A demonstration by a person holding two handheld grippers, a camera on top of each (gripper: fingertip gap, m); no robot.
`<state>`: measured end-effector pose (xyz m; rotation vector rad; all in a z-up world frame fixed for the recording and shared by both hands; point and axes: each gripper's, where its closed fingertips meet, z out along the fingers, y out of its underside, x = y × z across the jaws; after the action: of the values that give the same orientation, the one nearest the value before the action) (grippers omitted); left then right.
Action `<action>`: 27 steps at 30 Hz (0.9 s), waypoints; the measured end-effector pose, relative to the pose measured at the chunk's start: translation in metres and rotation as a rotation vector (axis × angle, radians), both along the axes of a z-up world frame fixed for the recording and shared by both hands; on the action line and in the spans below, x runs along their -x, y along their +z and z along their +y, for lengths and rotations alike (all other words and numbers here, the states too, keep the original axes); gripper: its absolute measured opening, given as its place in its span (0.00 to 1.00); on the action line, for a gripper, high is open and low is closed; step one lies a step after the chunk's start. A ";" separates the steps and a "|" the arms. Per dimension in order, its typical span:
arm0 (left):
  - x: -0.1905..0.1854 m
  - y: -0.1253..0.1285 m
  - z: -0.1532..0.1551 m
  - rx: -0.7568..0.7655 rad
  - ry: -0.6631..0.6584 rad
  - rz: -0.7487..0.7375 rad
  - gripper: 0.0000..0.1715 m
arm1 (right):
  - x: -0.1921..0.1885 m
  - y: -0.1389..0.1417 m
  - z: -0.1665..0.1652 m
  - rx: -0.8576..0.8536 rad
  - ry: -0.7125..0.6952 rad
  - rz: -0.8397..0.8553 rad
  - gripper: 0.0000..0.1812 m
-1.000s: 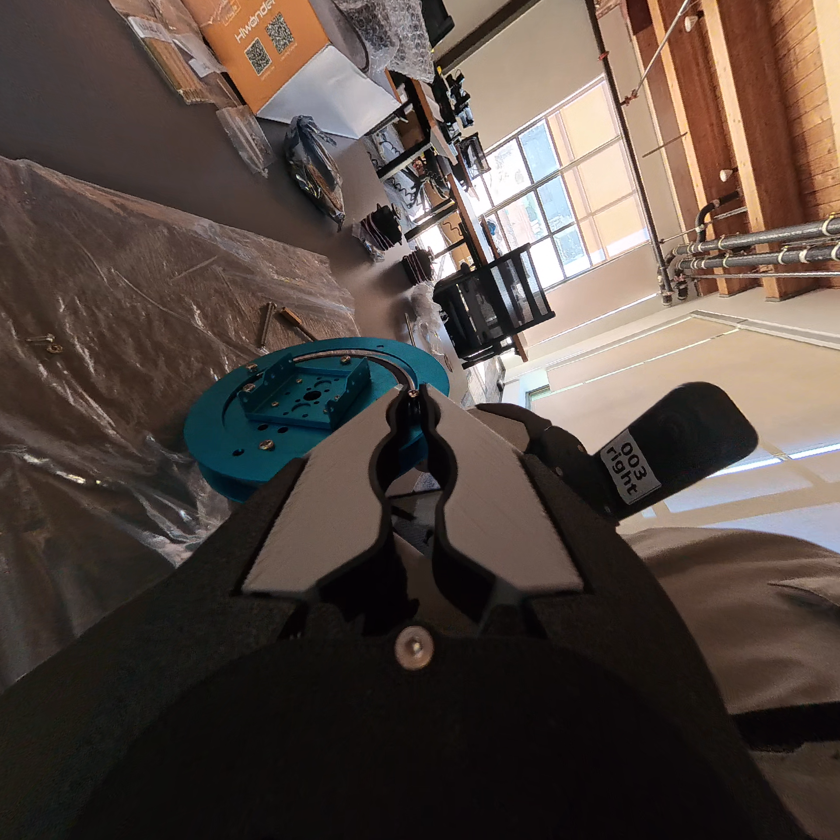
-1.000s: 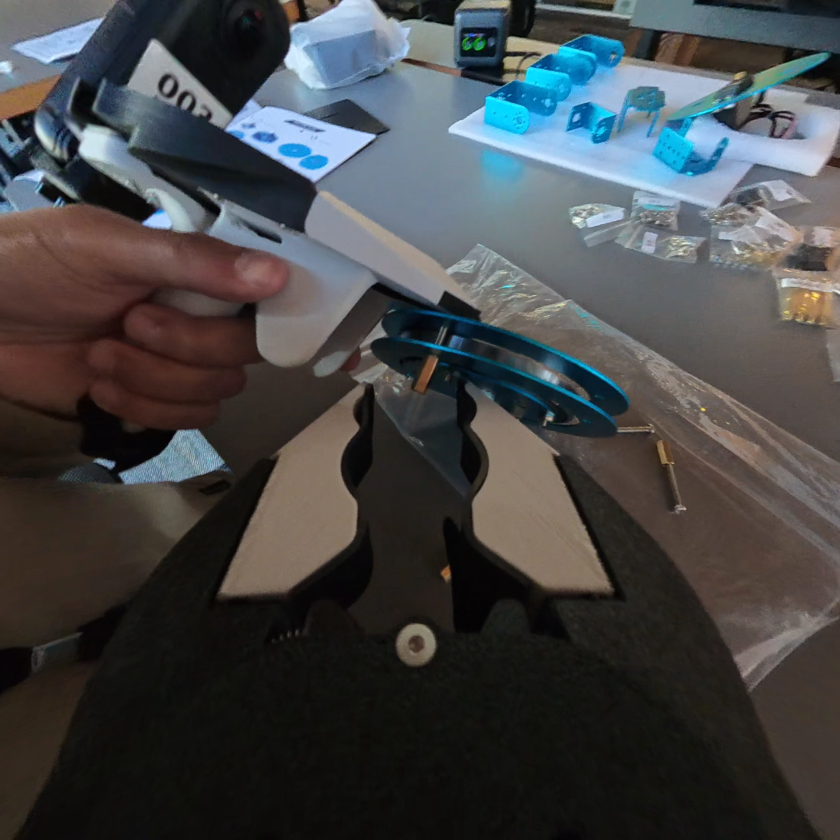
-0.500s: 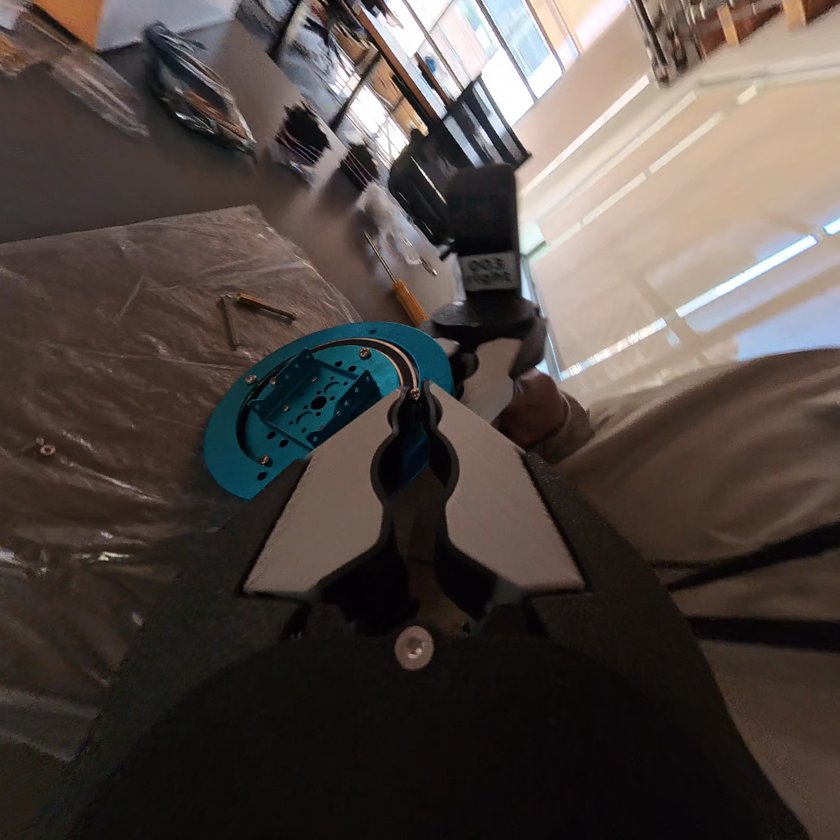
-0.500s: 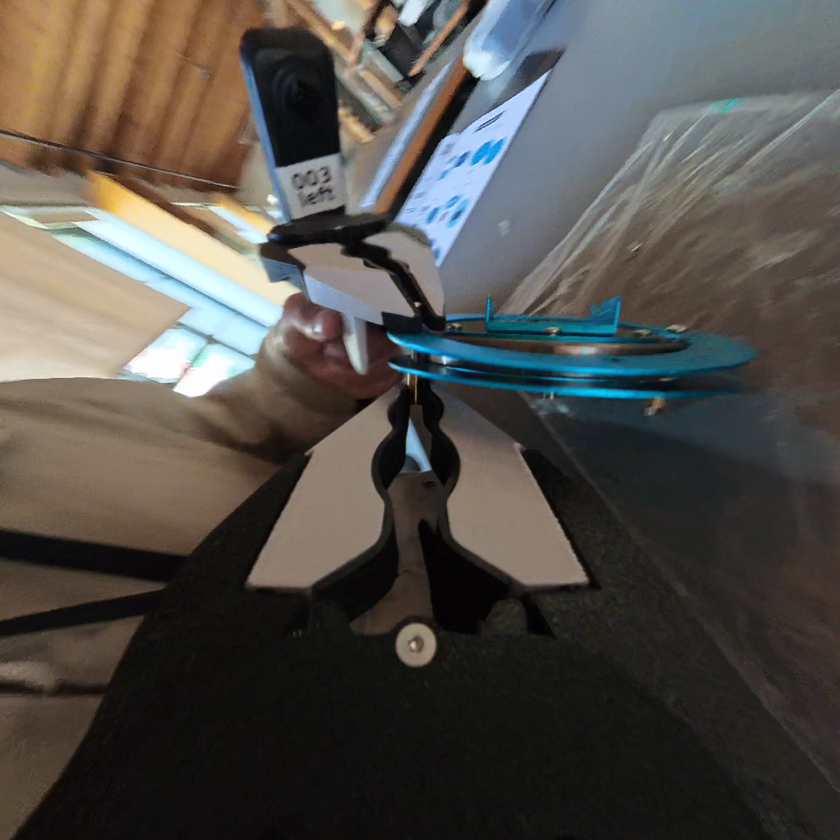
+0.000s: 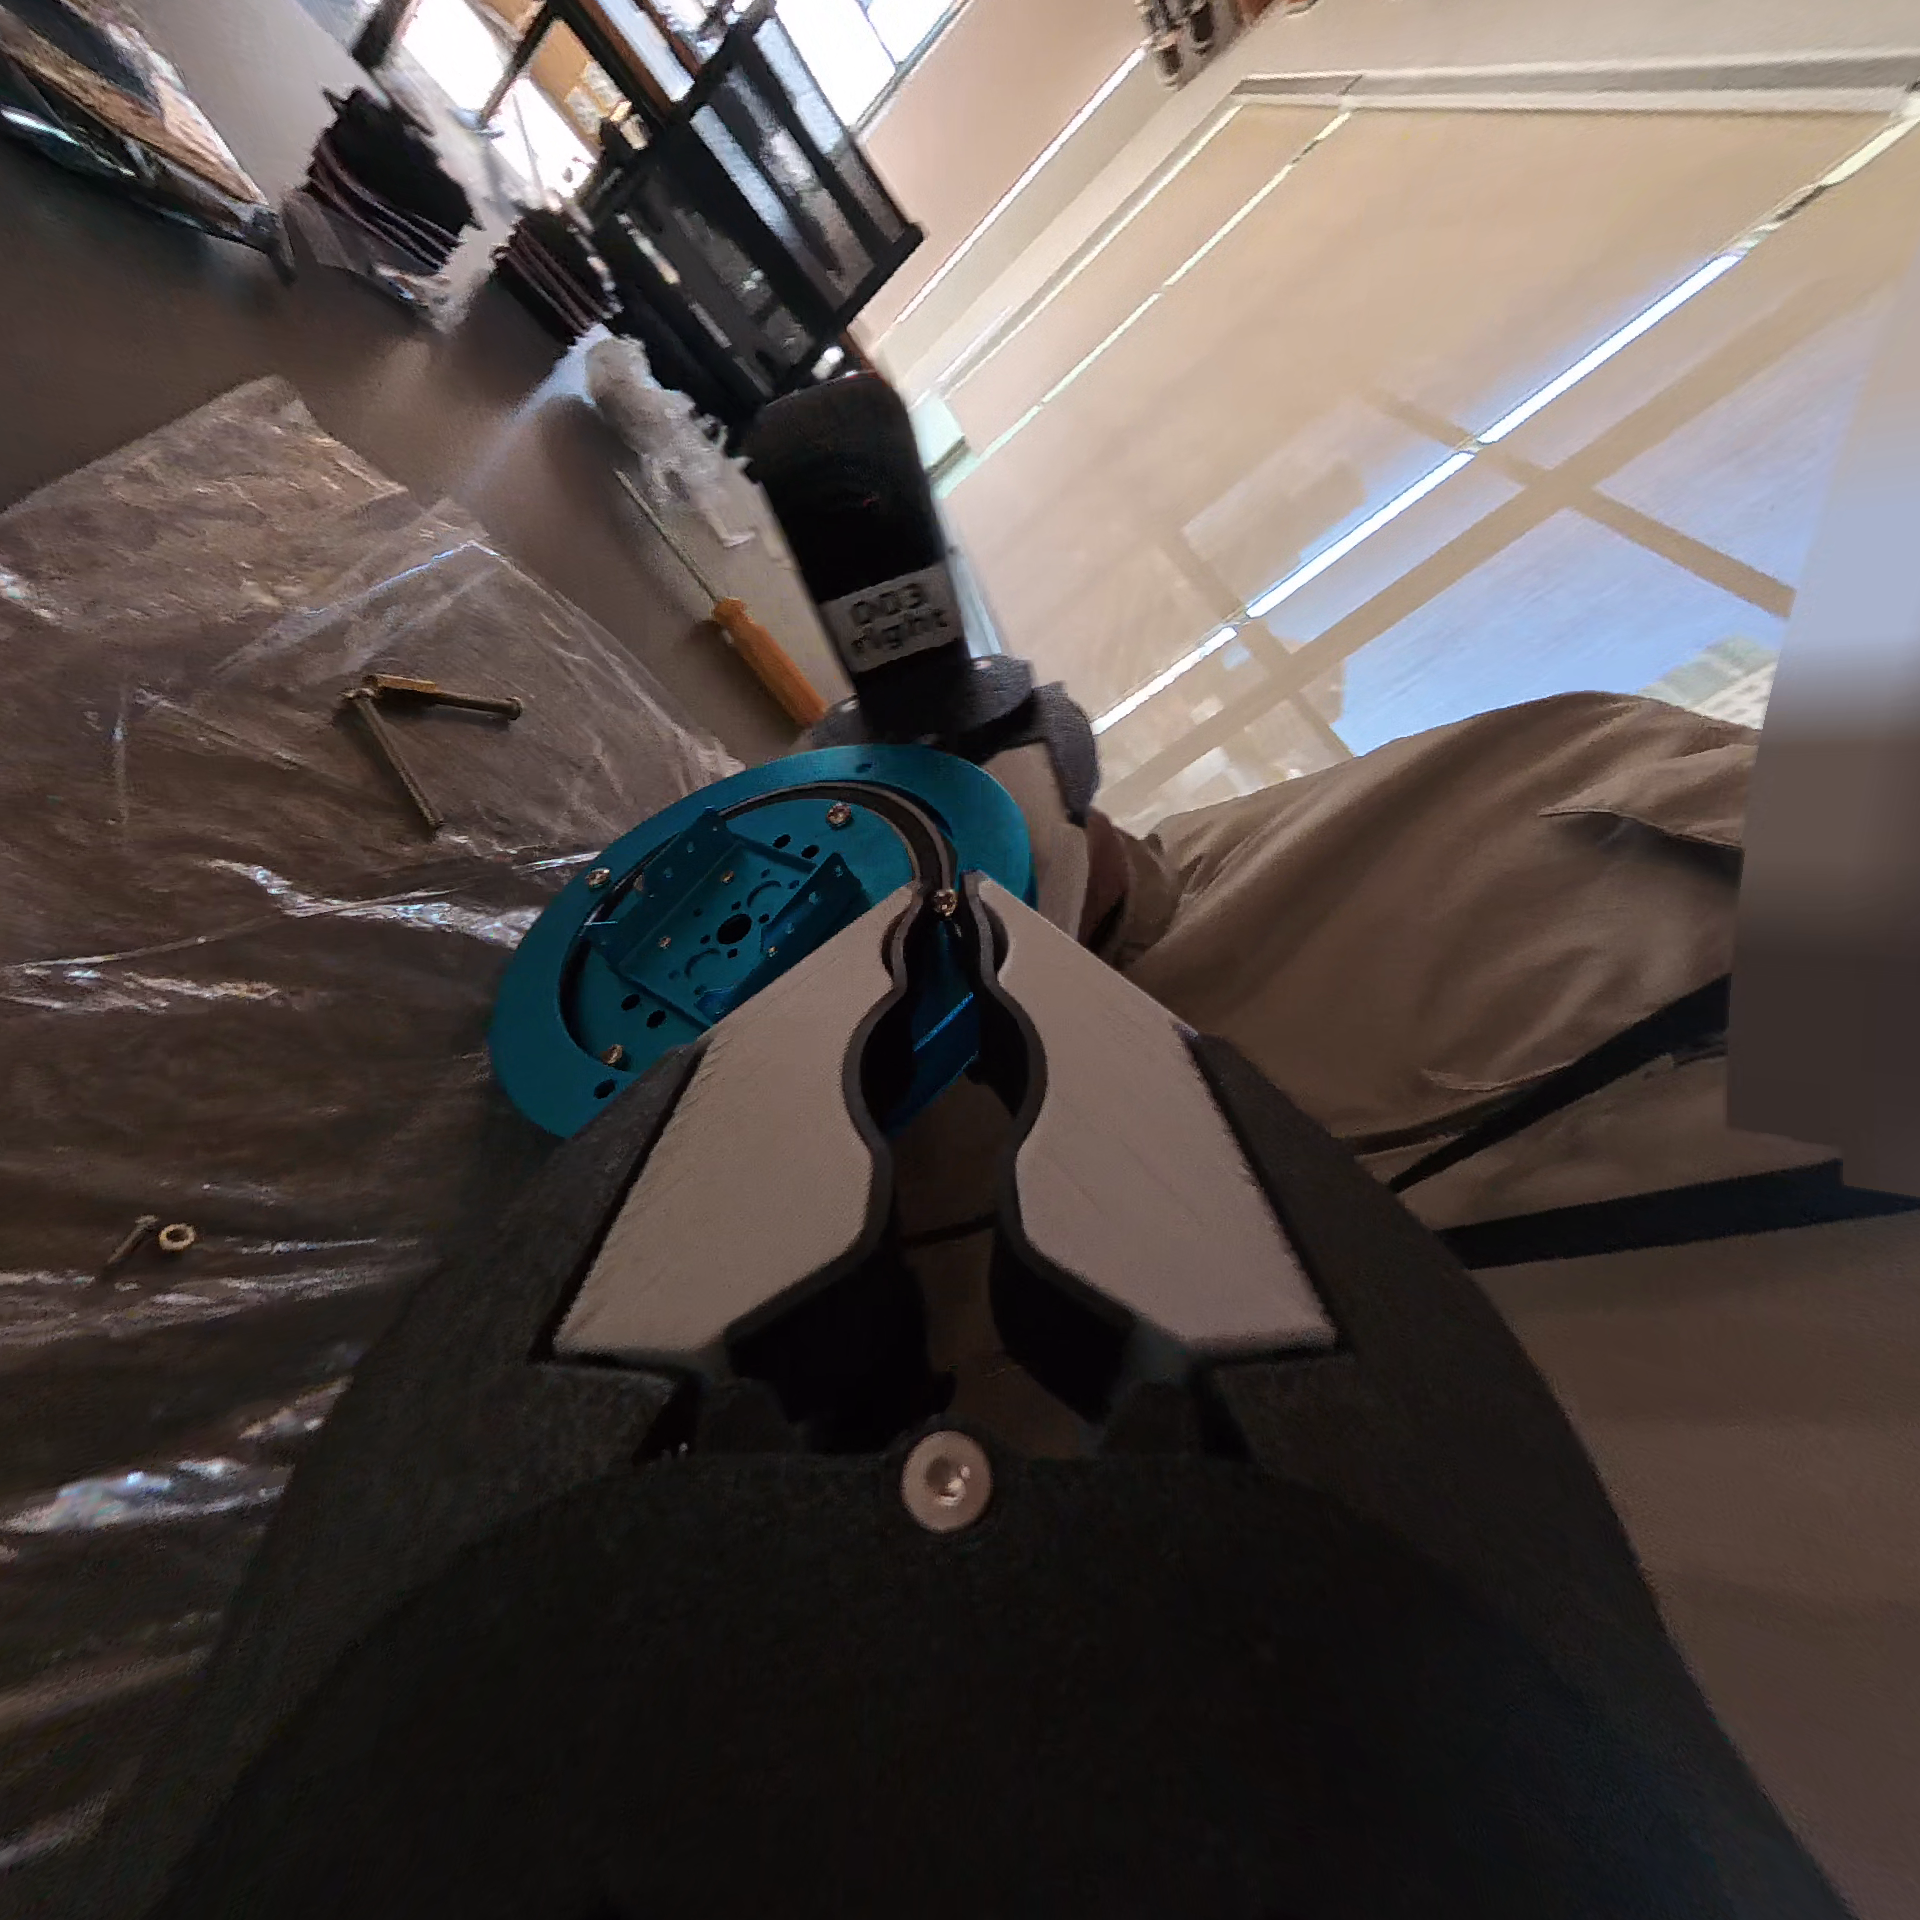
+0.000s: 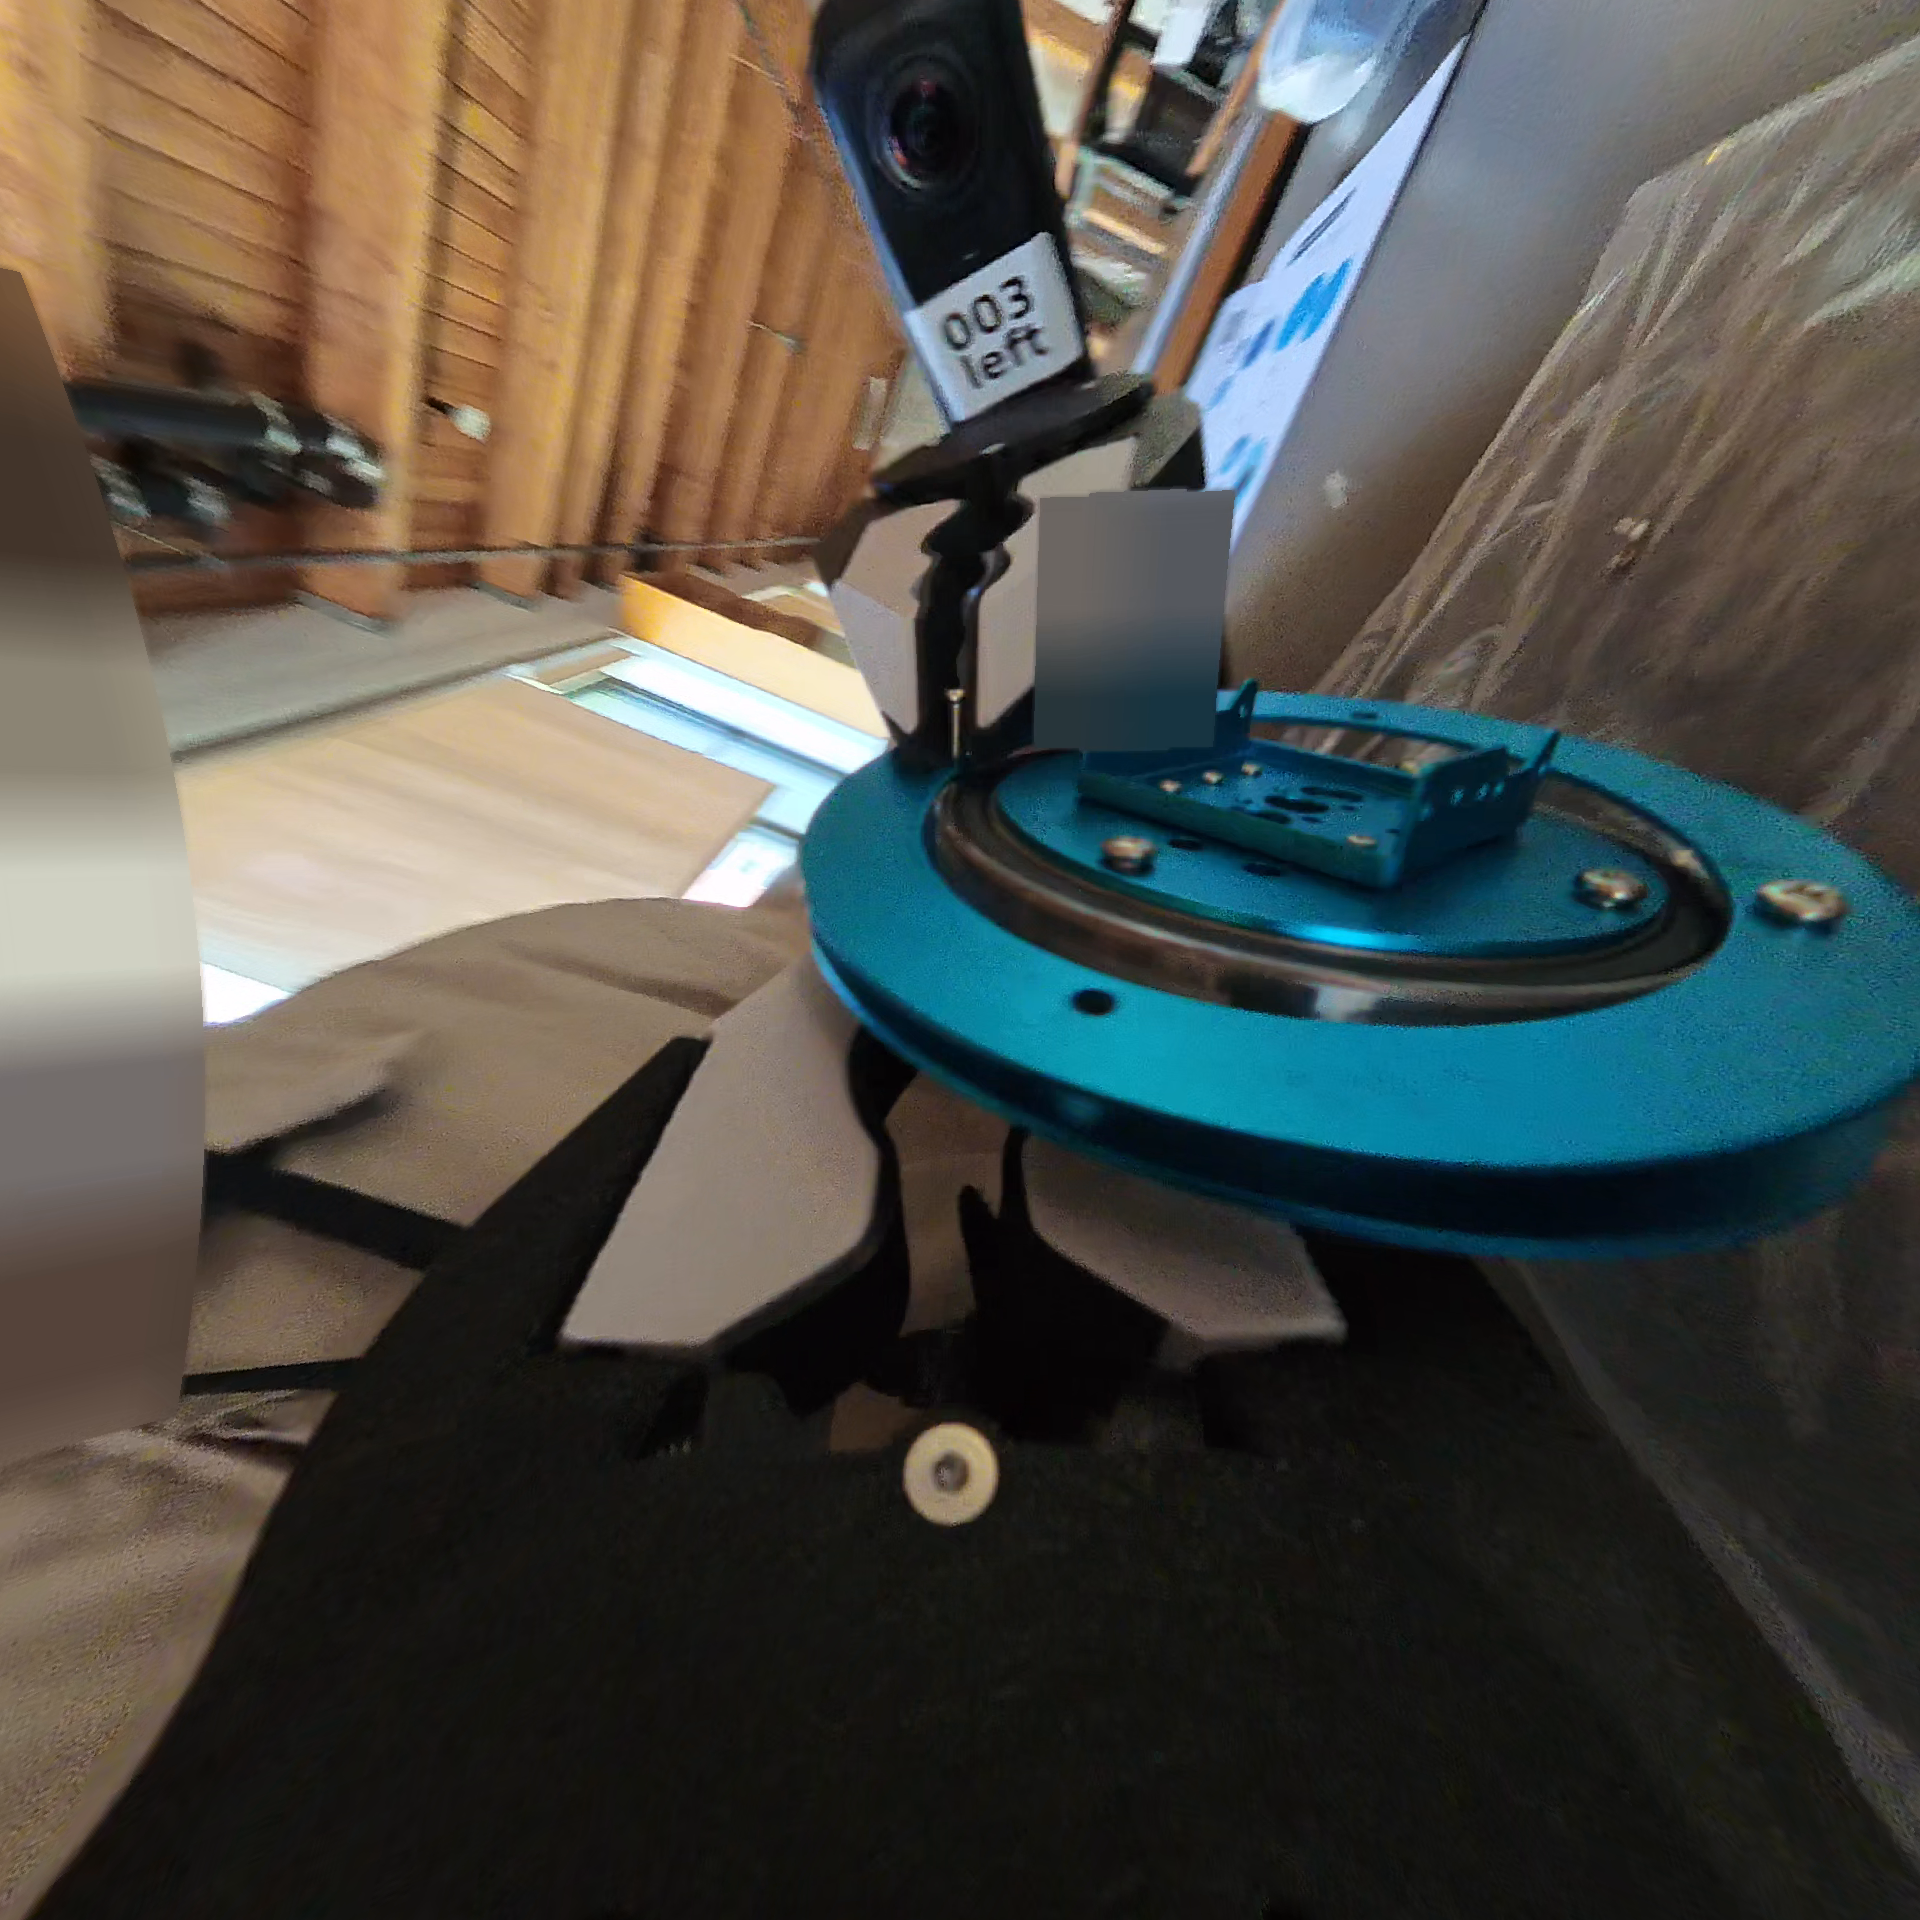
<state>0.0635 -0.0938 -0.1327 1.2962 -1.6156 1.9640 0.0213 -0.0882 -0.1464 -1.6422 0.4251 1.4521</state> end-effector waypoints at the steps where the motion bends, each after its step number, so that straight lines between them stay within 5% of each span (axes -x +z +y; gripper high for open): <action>1: -0.001 0.000 0.001 -0.037 0.021 0.013 0.02 | -0.001 -0.002 0.001 0.007 -0.023 -0.085 0.00; 5: -0.004 -0.001 0.009 -0.204 0.122 0.043 0.02 | -0.009 -0.006 0.003 0.038 -0.049 -0.373 0.02; 13: 0.003 0.001 0.051 -0.500 0.131 -0.164 0.11 | -0.054 -0.002 0.006 0.074 0.015 -1.095 0.02; 18: -0.003 -0.001 0.048 -0.386 0.083 -0.261 0.11 | -0.059 -0.001 0.017 0.001 0.137 -1.199 0.02; 27: -0.016 -0.002 0.040 -0.502 -0.043 -0.468 0.14 | -0.066 0.002 0.029 -0.357 0.311 -1.407 0.02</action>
<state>0.0796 -0.0540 -0.1344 0.9682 -2.4596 2.0118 0.0876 -0.0590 -0.1448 -2.0064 -0.8467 0.2389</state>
